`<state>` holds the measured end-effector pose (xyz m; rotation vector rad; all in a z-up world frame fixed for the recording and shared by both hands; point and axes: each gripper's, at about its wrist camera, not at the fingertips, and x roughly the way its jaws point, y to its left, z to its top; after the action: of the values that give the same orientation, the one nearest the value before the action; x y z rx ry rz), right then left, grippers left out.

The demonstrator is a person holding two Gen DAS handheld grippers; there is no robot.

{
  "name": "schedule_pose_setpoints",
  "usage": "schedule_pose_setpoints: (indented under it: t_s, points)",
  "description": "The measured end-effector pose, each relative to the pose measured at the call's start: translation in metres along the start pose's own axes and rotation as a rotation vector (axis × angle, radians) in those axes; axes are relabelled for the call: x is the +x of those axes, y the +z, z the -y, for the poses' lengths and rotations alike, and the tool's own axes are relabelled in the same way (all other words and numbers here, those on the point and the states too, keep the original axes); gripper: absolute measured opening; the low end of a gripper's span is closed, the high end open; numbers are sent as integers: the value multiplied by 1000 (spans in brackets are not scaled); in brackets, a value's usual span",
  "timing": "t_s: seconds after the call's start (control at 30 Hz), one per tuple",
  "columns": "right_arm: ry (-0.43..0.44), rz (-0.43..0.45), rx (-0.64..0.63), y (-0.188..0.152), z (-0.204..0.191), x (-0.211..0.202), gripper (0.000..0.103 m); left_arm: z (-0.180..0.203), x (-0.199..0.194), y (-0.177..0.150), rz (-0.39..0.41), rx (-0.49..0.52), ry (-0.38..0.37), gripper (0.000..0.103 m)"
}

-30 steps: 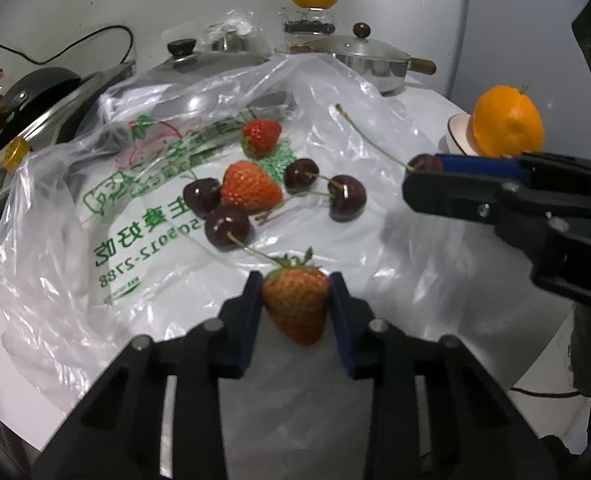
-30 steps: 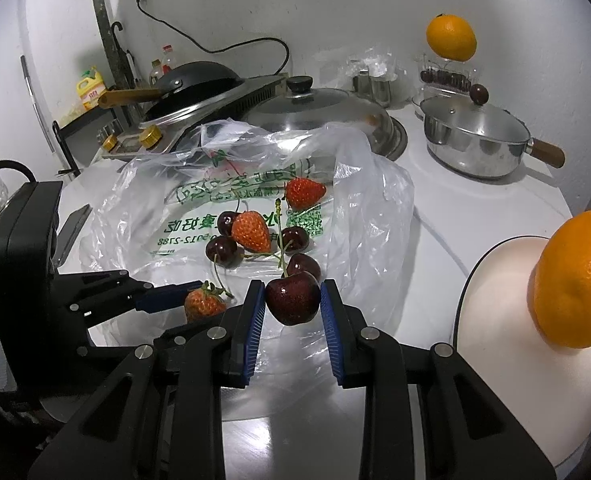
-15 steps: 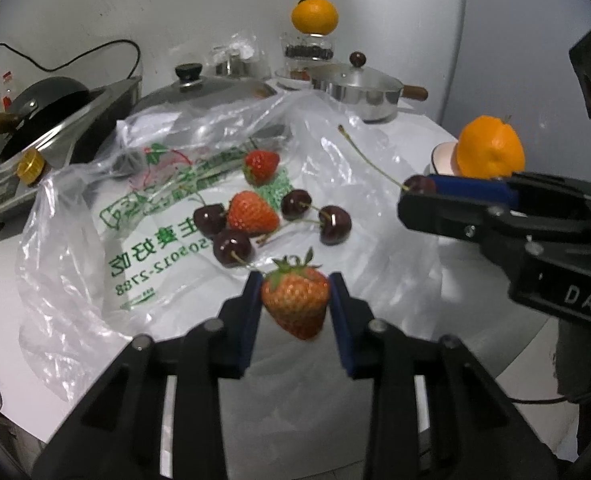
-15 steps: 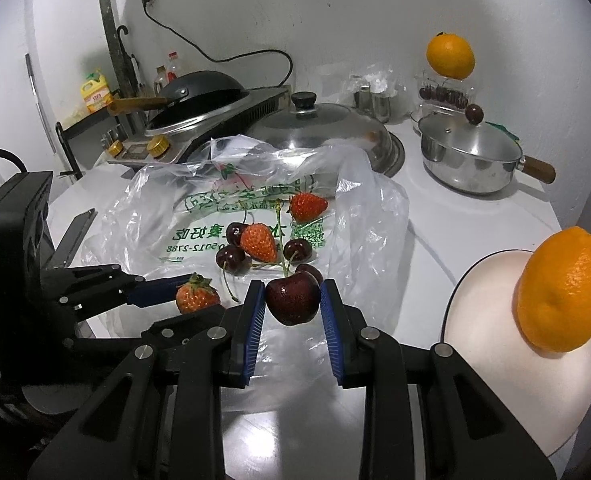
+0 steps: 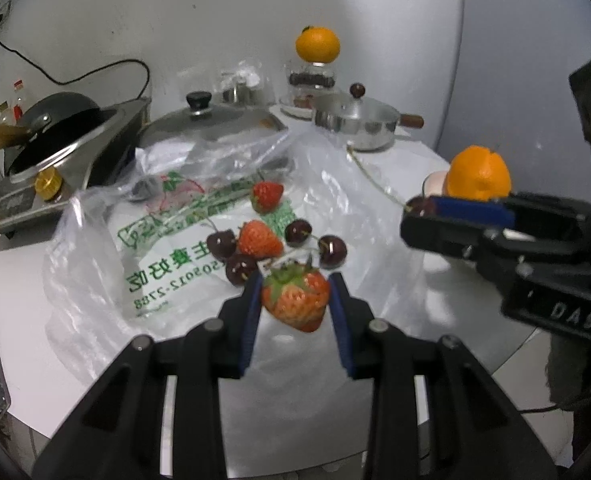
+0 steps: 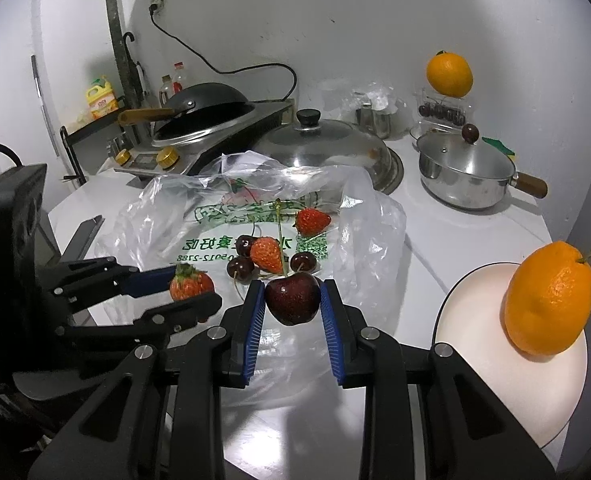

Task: Organize fruits
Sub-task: 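Close the right gripper on the cherry while the left gripper grasps the strawberry, then carry the cherry and strawberry with both grippers over to the white plate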

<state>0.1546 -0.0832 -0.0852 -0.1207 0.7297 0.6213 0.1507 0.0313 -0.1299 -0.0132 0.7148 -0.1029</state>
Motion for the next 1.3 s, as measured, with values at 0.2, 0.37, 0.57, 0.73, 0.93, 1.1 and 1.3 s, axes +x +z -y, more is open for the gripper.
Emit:
schedule_pose_setpoints:
  t_s: [0.2, 0.37, 0.57, 0.73, 0.93, 1.1, 1.3]
  points:
    - [3, -2, -7, 0, -3, -1, 30, 0, -8, 3, 19, 3, -1, 34]
    - [0, 5, -13, 2, -5, -5, 30, 0, -16, 6, 35, 4, 3, 34]
    - [-7, 21, -15, 2, -5, -14, 30, 5, -24, 9, 52, 5, 0, 34]
    - [-19, 31, -11, 0, -1, -22, 30, 11, -28, 10, 57, 11, -4, 34]
    - [-37, 40, 2, -6, 7, -32, 30, 22, -31, 11, 64, 23, -8, 34]
    - [-54, 46, 17, -12, 18, -42, 30, 34, -33, 13, 63, 35, -16, 34]
    - [-76, 55, 38, -22, 35, -55, 30, 52, -34, 16, 63, 51, -23, 34]
